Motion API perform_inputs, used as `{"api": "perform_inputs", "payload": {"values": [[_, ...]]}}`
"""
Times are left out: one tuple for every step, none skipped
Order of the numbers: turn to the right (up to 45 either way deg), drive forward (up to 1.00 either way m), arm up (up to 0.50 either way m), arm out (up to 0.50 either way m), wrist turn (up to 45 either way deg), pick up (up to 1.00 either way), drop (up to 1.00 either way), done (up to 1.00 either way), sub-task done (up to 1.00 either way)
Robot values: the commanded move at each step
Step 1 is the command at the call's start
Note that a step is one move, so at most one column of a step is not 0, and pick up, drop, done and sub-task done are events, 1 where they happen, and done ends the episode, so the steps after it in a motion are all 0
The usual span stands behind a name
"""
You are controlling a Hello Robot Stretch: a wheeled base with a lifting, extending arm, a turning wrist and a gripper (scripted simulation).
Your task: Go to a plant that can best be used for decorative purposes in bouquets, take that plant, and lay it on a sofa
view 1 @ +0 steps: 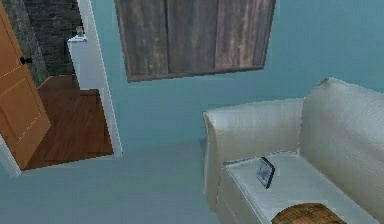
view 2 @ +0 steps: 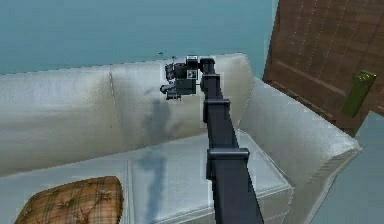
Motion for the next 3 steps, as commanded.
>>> {"api": "perform_inputs", "payload": {"values": [[0.0, 0.0, 0.0, 0.0, -45.0, 0.0, 0.0, 0.0, 0.0], [0.0, 0.0, 0.0, 0.0, -33.0, 0.0, 0.0, 0.0, 0.0], [0.0, 0.0, -0.16, 0.0, 0.0, 0.0, 0.0, 0.0, 0.0]]}}
